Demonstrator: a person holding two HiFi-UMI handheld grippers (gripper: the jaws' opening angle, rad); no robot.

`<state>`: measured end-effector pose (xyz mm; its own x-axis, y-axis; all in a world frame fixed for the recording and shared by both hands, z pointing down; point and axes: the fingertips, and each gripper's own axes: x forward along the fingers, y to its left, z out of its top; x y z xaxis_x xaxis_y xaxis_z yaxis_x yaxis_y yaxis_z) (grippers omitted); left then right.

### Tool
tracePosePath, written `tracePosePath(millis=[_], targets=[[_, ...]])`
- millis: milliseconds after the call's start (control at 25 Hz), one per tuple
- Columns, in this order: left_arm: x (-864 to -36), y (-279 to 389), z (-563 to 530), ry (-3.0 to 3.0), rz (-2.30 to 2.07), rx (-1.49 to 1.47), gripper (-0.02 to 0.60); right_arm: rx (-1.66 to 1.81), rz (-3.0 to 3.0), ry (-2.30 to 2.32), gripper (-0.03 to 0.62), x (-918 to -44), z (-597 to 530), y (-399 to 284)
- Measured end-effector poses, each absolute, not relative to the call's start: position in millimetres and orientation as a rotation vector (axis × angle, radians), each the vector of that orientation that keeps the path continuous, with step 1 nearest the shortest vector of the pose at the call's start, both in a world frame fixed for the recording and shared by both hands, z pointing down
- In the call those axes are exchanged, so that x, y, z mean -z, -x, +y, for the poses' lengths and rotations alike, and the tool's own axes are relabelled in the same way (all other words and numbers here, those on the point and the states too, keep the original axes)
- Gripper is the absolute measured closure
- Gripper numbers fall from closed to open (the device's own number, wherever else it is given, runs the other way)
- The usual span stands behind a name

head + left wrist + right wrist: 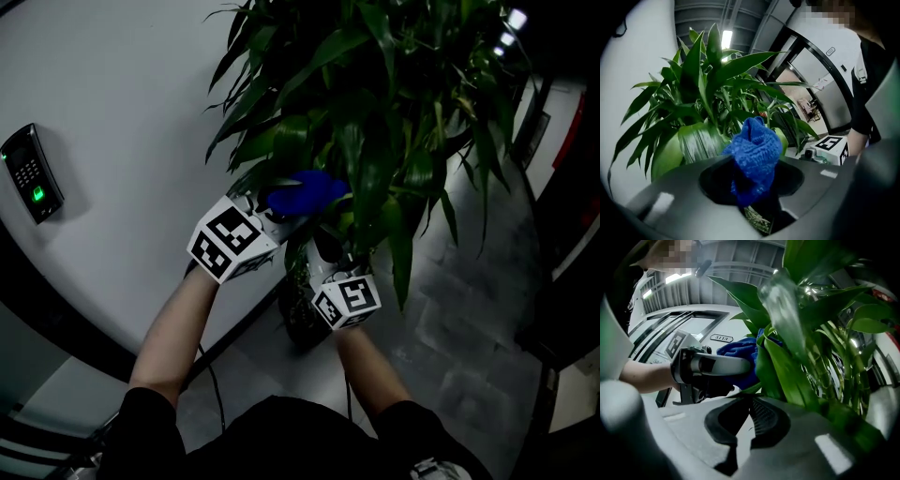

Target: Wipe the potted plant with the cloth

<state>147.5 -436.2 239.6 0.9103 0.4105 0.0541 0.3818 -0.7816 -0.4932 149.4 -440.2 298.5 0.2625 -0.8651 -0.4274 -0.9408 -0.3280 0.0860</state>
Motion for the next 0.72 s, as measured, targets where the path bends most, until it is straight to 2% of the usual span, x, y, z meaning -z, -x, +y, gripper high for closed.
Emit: tracePosePath(millis=[720], targets=[[-286, -107, -432, 2.847, -0.64, -0.093, 0.43, -0.47, 1.619, 2.313, 0.591, -318, -427, -146]])
